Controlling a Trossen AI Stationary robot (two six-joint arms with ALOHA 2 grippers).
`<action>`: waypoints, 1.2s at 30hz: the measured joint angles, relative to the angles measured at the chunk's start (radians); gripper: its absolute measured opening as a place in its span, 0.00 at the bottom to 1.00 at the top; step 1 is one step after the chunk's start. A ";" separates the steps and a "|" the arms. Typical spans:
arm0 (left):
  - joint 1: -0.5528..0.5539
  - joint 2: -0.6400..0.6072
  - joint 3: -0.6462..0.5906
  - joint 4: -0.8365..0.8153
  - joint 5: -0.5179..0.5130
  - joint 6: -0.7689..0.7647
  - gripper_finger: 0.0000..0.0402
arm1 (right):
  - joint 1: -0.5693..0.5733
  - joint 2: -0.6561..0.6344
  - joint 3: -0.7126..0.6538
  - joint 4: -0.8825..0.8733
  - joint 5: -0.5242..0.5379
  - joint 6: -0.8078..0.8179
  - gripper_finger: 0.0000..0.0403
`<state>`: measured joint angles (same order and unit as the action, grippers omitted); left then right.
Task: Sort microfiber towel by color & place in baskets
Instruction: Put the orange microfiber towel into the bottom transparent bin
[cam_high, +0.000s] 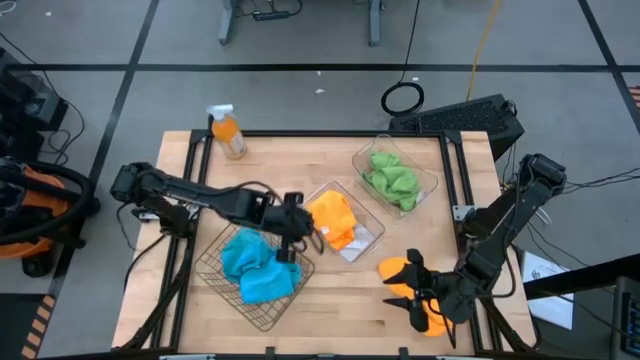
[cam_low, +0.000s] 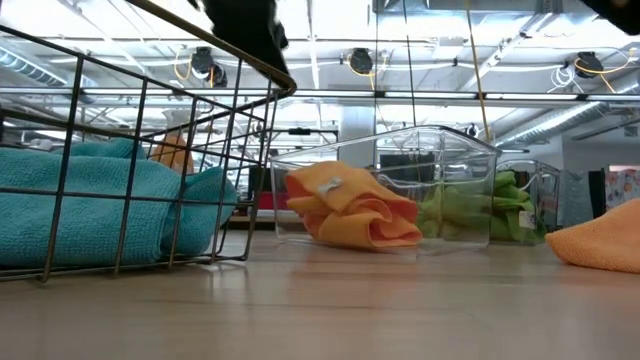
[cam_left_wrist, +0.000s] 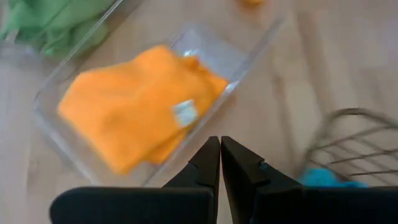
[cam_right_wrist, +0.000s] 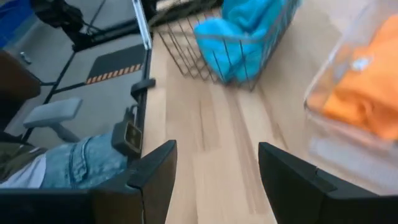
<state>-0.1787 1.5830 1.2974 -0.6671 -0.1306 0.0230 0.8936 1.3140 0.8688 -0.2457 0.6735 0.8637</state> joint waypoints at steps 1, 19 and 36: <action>-0.020 -0.009 -0.008 0.011 -0.003 -0.001 0.06 | 0.011 0.000 0.000 -0.026 0.000 0.035 0.53; -0.231 -0.002 -0.190 0.219 -0.110 -0.087 0.06 | 0.110 0.044 0.000 -0.429 -0.172 0.516 0.76; -0.236 -0.002 -0.260 0.322 -0.110 -0.094 0.06 | 0.110 0.108 0.000 -0.673 -0.369 0.655 0.78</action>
<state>-0.4149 1.5806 1.0378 -0.3452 -0.2409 -0.0711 1.0035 1.4217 0.8684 -0.9183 0.3044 1.5185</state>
